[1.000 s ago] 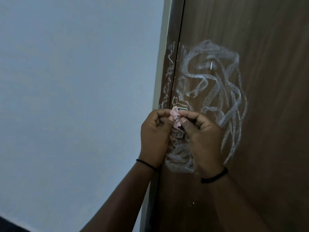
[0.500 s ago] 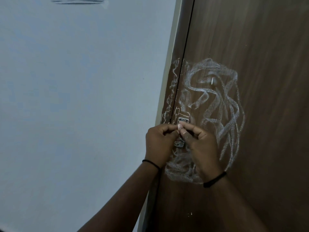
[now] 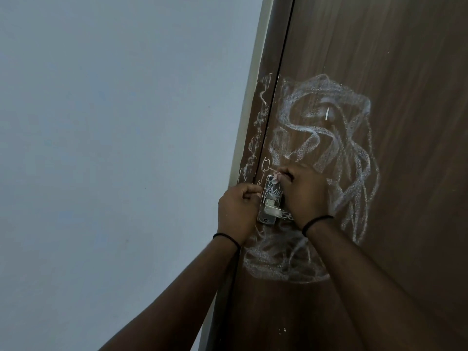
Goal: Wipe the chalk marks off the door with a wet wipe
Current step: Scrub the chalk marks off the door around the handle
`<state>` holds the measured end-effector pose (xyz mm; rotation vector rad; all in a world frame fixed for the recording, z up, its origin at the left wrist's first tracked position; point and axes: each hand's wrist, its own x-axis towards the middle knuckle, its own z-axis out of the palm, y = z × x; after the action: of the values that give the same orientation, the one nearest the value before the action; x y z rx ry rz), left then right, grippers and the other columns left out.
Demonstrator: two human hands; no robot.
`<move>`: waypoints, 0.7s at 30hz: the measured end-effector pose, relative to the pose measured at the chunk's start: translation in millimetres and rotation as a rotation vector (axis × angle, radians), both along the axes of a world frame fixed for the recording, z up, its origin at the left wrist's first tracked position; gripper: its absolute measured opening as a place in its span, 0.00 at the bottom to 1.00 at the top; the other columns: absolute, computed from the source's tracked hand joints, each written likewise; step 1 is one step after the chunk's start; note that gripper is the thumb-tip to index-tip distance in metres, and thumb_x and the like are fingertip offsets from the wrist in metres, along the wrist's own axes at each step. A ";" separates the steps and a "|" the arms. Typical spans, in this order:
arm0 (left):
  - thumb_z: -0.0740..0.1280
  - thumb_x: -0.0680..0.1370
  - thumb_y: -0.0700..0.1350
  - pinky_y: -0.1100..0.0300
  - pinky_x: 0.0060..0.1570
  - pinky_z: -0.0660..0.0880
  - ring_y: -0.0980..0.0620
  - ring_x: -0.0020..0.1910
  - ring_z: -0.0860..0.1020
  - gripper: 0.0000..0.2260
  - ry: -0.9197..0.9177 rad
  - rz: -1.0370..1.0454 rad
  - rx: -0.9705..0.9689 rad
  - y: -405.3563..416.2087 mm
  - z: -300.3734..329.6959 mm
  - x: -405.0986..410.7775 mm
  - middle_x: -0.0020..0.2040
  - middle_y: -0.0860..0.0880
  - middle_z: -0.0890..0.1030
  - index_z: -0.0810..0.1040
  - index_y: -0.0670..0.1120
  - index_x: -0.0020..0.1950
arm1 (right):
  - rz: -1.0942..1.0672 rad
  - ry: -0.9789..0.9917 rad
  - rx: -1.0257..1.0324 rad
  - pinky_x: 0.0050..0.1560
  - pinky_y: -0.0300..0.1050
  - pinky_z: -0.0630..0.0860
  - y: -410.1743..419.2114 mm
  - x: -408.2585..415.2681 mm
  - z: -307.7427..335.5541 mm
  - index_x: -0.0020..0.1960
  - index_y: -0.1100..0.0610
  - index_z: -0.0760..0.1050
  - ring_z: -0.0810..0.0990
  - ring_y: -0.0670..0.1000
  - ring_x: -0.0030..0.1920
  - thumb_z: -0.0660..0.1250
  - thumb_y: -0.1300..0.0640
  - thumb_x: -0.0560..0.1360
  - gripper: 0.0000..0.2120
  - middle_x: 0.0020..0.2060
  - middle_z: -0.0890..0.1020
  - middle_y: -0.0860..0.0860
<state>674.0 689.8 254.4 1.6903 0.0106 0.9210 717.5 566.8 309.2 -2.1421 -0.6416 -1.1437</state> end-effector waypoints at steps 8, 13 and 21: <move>0.65 0.78 0.37 0.55 0.54 0.79 0.53 0.48 0.81 0.10 -0.021 0.102 0.026 -5.6 -2.3 8.6 0.49 0.49 0.84 0.83 0.45 0.54 | -0.024 -0.062 -0.477 0.54 0.48 0.72 15.7 2.9 6.6 0.49 0.59 0.84 0.76 0.54 0.51 0.65 0.62 0.77 0.08 0.46 0.83 0.55; 0.63 0.78 0.38 0.55 0.54 0.79 0.52 0.49 0.81 0.11 -0.045 0.121 0.063 -4.3 -2.2 10.7 0.50 0.49 0.84 0.83 0.46 0.55 | -0.018 -0.118 -0.135 0.39 0.42 0.72 5.6 -1.2 -0.5 0.47 0.58 0.82 0.80 0.54 0.41 0.68 0.66 0.75 0.05 0.40 0.83 0.54; 0.64 0.79 0.39 0.62 0.54 0.77 0.55 0.49 0.81 0.11 -0.031 0.089 0.091 -1.6 -7.2 20.3 0.50 0.51 0.84 0.82 0.48 0.57 | 0.057 -0.067 -0.120 0.37 0.41 0.74 -0.8 11.7 -3.1 0.44 0.57 0.84 0.77 0.50 0.40 0.69 0.63 0.76 0.05 0.41 0.80 0.52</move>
<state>694.3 688.2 247.2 1.7707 0.0236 1.0276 729.2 566.0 306.2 -2.1778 -0.8144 -1.1765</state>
